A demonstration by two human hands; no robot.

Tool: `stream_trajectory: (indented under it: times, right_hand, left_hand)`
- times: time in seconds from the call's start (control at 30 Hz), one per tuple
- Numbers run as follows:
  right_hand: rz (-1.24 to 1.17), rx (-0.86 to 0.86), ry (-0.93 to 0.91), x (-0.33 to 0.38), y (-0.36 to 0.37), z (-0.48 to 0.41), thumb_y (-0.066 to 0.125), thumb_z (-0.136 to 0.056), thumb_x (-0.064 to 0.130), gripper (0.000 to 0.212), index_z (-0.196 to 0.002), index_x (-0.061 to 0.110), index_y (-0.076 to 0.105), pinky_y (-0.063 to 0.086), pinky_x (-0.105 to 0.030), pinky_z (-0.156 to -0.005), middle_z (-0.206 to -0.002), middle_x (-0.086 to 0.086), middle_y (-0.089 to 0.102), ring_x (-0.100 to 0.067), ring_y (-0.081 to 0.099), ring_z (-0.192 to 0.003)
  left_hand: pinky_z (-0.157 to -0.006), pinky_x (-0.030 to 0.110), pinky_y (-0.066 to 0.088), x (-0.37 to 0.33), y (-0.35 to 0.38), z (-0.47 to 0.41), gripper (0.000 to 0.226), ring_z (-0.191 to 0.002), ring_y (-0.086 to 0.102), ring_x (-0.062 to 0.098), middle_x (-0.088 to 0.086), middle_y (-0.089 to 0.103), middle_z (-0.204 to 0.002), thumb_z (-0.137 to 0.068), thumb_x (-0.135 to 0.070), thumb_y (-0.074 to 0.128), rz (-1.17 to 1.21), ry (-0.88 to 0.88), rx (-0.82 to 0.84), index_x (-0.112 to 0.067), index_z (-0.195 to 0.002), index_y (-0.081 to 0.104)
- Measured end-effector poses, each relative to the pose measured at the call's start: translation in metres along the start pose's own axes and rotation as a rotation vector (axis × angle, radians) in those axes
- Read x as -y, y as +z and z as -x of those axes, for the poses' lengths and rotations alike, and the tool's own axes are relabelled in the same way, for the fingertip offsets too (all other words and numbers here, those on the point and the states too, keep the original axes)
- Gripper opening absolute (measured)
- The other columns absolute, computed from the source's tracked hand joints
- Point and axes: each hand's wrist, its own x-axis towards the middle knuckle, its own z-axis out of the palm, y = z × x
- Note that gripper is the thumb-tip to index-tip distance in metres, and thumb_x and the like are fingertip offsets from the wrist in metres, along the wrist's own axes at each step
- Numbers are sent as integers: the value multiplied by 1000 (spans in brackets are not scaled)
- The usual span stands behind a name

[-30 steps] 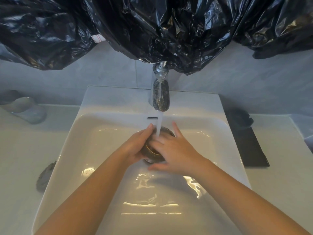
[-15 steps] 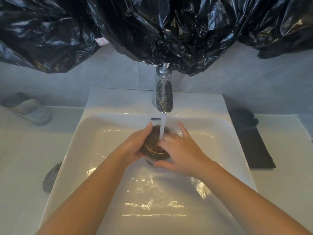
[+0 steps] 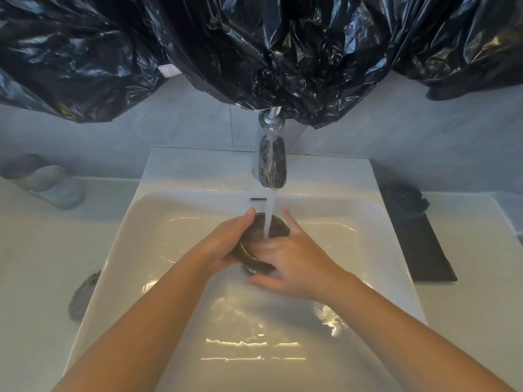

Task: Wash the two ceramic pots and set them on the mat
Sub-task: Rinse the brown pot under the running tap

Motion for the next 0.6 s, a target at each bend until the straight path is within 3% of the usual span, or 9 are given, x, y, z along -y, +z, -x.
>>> stream_trajectory:
  times: [0.1,0.23,0.3,0.4,0.6]
  right_hand:
    - [64,-18,50,-3,-1,0,34,-89,68,55,-125,36,60,-29,-46,-112,-130,15,63,-11,45,-135]
    - [58,13,43,-2,-4,8,23,-85,71,62,-109,36,68,-28,-43,-113,-103,13,74,-8,62,-111]
    - [-13,9,39,-1,0,7,29,-87,67,56,-115,36,66,-28,-44,-113,-118,16,68,-8,51,-128]
    - [61,-39,93,-11,2,4,37,-87,70,55,-127,38,57,-18,-59,-116,-137,17,58,-13,37,-141]
    - [-70,2,78,-1,-4,3,51,-90,59,38,-117,34,58,-11,-63,-117,-132,14,60,-11,35,-139]
  left_hand:
    - [-98,50,47,0,4,-2,48,-104,66,34,18,70,-112,-98,-46,41,22,-6,16,-10,-114,67]
    - [-99,54,46,0,3,-4,49,-104,65,37,21,69,-111,-97,-47,43,-16,3,2,-7,-114,67]
    - [-100,54,45,3,5,-4,47,-102,65,36,20,69,-111,-97,-45,44,0,4,7,-7,-113,67]
    - [-97,51,47,-1,8,-6,45,-100,65,35,20,69,-111,-98,-44,45,13,1,18,-8,-114,67]
    - [-88,43,54,-10,13,-5,42,-97,69,30,17,71,-107,-98,-40,47,-37,1,32,-6,-111,68]
